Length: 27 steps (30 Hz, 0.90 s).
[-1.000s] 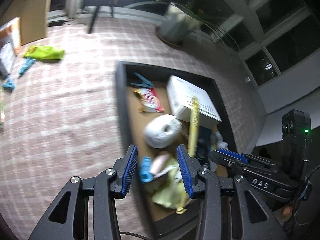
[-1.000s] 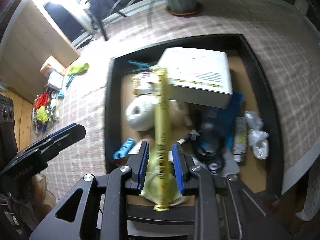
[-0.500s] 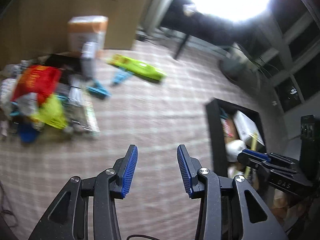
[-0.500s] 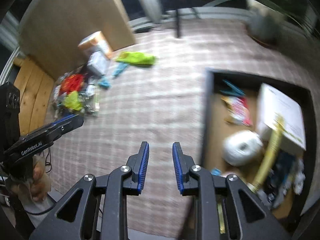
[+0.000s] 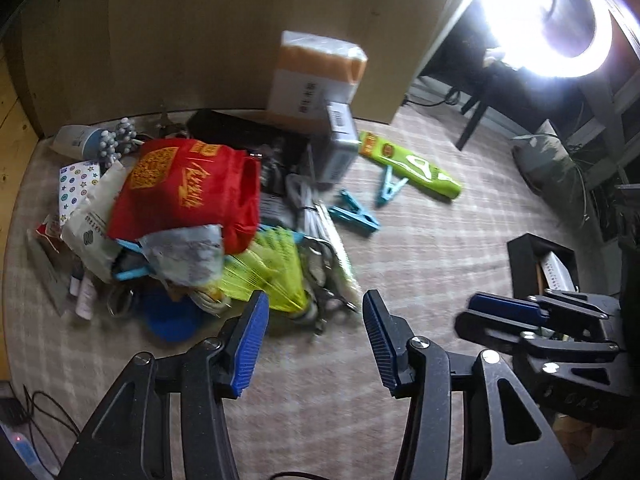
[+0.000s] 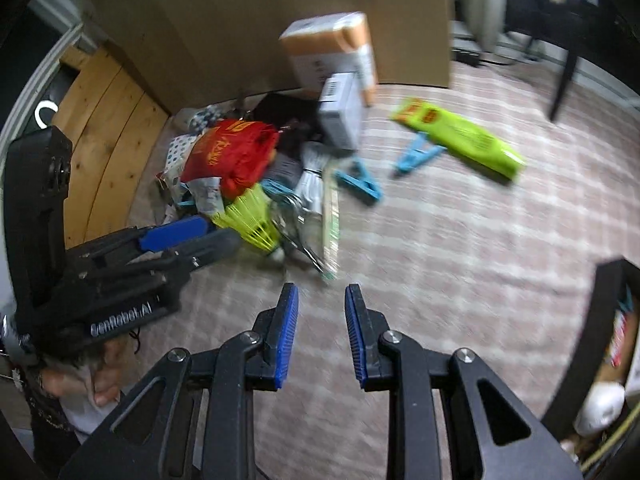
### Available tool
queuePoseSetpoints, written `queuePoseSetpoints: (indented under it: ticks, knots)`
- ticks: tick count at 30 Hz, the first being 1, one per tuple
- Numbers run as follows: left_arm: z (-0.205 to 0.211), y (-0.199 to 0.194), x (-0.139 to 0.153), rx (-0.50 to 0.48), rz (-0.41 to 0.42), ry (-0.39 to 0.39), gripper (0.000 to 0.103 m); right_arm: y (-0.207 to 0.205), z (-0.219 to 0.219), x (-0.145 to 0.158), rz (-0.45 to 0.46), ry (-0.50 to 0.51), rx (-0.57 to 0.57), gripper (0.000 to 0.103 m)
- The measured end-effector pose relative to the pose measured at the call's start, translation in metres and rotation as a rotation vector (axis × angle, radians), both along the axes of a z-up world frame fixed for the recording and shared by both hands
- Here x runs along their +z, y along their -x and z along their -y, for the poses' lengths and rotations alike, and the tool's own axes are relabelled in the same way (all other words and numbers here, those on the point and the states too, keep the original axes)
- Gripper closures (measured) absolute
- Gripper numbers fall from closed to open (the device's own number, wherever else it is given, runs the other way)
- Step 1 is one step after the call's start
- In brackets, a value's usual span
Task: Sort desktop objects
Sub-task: 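Move both open grippers back to the pile, then grasp the yellow shuttlecock with the left gripper while the right grasps the metal scissors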
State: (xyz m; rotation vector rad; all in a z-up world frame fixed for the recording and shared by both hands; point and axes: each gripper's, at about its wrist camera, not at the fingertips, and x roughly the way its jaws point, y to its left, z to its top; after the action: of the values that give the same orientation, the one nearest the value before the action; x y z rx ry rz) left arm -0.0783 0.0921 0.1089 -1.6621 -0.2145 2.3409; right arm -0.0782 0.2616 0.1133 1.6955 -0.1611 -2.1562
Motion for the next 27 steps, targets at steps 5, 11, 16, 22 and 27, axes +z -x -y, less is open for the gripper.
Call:
queuePoseSetpoints:
  ticks: [5,11,16,22,27]
  knots:
    - [0.003,0.011,-0.006,-0.039,-0.010,0.012,0.056,0.023,0.017,-0.022,0.040,0.011,0.001,0.079]
    - [-0.001,0.017,-0.008,-0.110,-0.054,0.044,0.056,0.043,0.020,-0.045,0.088,0.044,-0.026,0.079]
    - [0.000,0.018,-0.016,-0.144,-0.040,0.037,0.056,0.055,0.020,-0.056,0.113,0.071,-0.041,0.079]
    - [-0.002,0.012,-0.027,-0.188,-0.024,0.040,0.058,0.062,0.030,-0.065,0.126,0.083,-0.028,0.079]
    - [-0.010,0.008,-0.033,-0.230,-0.020,0.046,0.073,0.066,0.038,-0.077,0.150,0.076,-0.022,0.079]
